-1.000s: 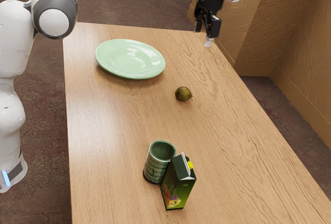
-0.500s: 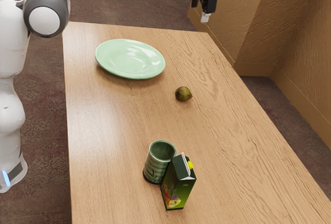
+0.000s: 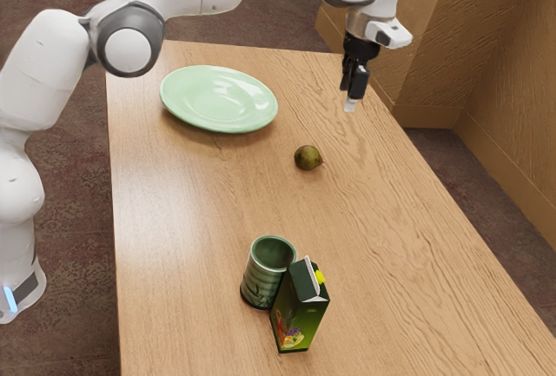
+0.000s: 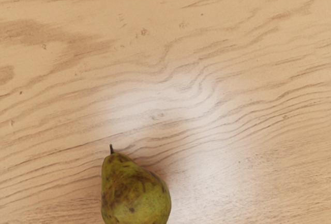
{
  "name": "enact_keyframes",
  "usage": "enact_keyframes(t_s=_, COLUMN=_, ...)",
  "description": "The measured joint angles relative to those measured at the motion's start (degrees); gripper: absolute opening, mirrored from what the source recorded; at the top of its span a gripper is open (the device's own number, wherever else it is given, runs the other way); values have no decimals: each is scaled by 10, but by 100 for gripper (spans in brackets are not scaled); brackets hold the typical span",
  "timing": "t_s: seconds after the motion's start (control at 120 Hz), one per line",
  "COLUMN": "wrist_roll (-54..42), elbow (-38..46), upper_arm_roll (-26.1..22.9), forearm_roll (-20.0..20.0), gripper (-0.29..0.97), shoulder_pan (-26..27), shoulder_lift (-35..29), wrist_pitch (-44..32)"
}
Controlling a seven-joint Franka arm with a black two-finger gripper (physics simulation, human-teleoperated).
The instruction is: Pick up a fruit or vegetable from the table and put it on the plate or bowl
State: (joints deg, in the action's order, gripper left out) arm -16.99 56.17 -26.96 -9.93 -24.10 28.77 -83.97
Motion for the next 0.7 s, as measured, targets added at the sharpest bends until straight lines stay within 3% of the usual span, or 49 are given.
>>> enact_keyframes(t_s=0.317, wrist_roll=-81, elbow=63, upper_arm_roll=66, forearm_roll=32, gripper=68, shoulder_pan=7, shoulder_lift=51, wrist_pitch=-102)
enact_keyframes(t_s=0.7, wrist_roll=-114, elbow=211, upper_arm_roll=105, forearm_roll=89, gripper=68, shoulder_pan=10, shoulder_lift=-42, wrist_pitch=-151)
